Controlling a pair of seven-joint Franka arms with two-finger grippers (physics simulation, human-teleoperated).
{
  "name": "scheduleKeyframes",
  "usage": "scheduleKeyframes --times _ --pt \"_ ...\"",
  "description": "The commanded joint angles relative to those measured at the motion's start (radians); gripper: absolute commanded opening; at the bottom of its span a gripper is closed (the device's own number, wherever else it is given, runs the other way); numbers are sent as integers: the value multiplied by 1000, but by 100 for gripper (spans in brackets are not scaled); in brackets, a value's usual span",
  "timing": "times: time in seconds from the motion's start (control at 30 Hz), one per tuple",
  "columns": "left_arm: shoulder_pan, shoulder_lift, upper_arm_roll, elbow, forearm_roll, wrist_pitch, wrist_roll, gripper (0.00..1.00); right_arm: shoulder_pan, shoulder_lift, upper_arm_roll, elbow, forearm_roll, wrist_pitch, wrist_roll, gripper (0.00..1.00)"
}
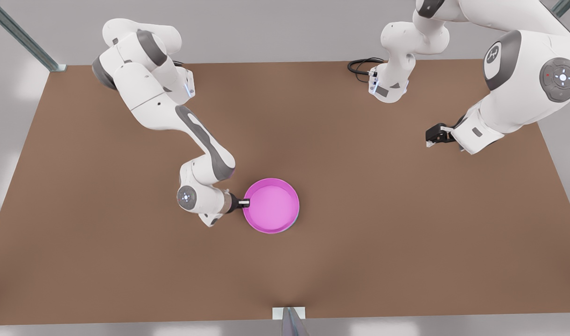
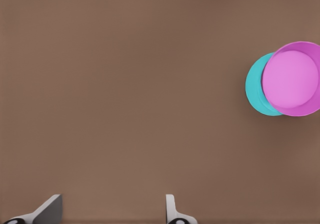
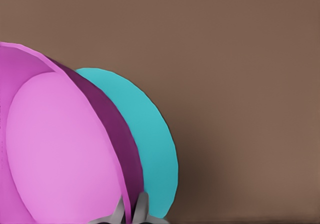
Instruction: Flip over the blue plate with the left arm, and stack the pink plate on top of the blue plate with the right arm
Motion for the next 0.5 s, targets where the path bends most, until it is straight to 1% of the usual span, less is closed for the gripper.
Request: scheduleKeyframes --times 0.0,0.03,0.07,0.17,0.27,0.33,0.4,0.43,0.47 --pt "0 -1 0 0 1 1 3 100 -2 -4 0 -3 -5 -2 106 21" --pt "0 -1 0 0 1 0 3 100 0 -3 0 -3 -5 1 115 21" --pt "-1 -1 0 0 1 0 3 100 3 1 0 -2 -3 10 123 100" --pt "-1 -1 0 0 1 1 3 100 1 -4 2 -2 -5 -2 117 100" --pt "0 0 0 0 1 1 3 100 -32 -50 2 -3 -6 -47 111 100" --pt "-1 0 0 0 4 1 3 100 -92 -117 0 14 -15 -197 111 100" --pt "-1 0 0 0 6 1 3 100 -189 -220 0 55 -133 -392 112 100" --pt "-1 0 0 0 7 1 3 100 -236 -249 0 132 -207 -527 109 100" --pt "-1 0 0 0 7 0 3 100 -282 -260 0 261 -323 -712 96 100"
